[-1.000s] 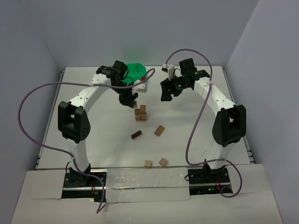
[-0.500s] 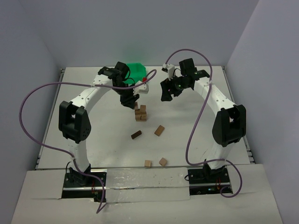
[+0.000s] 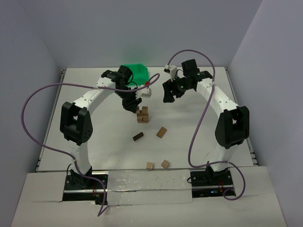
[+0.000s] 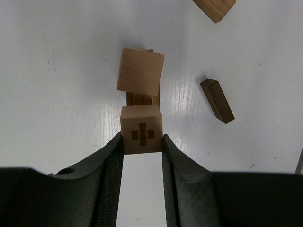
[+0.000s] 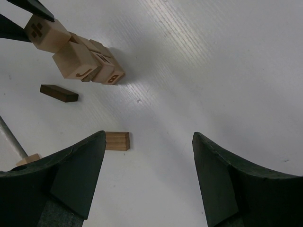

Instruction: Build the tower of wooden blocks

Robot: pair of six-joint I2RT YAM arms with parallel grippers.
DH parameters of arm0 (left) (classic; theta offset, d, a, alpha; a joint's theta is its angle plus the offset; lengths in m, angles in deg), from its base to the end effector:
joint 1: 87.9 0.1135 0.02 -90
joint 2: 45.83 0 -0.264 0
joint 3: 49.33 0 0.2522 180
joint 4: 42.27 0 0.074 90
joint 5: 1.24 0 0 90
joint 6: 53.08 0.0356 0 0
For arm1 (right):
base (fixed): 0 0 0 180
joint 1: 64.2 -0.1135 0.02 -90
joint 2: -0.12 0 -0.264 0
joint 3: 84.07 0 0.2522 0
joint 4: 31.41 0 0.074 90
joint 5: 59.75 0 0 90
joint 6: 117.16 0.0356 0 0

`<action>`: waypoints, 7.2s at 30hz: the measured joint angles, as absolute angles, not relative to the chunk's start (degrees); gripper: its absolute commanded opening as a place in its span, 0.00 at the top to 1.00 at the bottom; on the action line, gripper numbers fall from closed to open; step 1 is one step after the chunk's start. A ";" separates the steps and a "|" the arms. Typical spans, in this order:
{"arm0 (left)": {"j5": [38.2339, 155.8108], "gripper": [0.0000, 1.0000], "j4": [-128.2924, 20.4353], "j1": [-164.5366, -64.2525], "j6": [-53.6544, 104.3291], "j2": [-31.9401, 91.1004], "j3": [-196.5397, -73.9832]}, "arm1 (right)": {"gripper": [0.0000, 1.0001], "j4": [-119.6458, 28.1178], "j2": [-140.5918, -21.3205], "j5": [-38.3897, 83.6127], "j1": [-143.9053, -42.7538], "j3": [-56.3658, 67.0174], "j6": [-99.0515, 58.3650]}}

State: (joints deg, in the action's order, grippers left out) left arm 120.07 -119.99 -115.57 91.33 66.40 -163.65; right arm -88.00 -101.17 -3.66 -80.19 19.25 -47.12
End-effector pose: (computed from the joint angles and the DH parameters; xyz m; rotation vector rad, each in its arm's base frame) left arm 0.3437 -0.2011 0.2659 1.8454 1.9745 -0.6577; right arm 0.3634 0.1248 0.2970 -0.9702 2.2272 0.7100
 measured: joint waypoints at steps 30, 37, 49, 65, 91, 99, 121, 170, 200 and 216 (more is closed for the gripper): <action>120.01 0.66 -120.12 -116.21 91.34 67.26 -164.57 | 0.19 -88.00 -101.15 -3.68 -80.34 18.80 -47.17; 119.61 0.65 -120.49 -116.86 91.37 67.92 -166.04 | 0.19 -87.99 -101.15 -3.68 -80.34 18.49 -47.35; 119.39 0.64 -120.50 -117.19 91.37 68.74 -166.53 | 0.19 -87.98 -101.15 -3.68 -80.34 18.20 -47.56; 119.19 0.56 -120.52 -117.23 91.31 69.24 -166.55 | 0.18 -87.98 -101.15 -3.68 -80.34 18.20 -47.56; 119.82 0.06 -117.88 -113.61 87.39 52.80 -162.45 | 0.17 -88.27 -95.46 -1.57 -80.72 17.49 -48.00; 120.46 0.01 -106.30 -110.44 80.51 26.24 -138.04 | 0.15 -87.69 -80.43 -0.32 -80.72 8.21 -51.07; 113.19 0.22 -80.33 -123.79 62.31 24.09 -106.78 | 0.00 -78.62 -58.00 6.97 -80.72 -15.32 -55.52; 108.65 0.89 -68.88 -127.84 56.21 43.24 -107.82 | 0.08 -74.82 -62.29 9.61 -86.41 -11.25 -67.67; 159.17 1.00 -128.65 -113.98 87.49 53.05 -133.83 | 0.29 -90.59 -70.66 8.69 -117.96 4.02 -81.48; 159.85 1.00 -118.32 -113.28 73.93 42.01 -128.94 | 0.39 -88.62 -80.12 17.37 -129.16 5.13 -82.14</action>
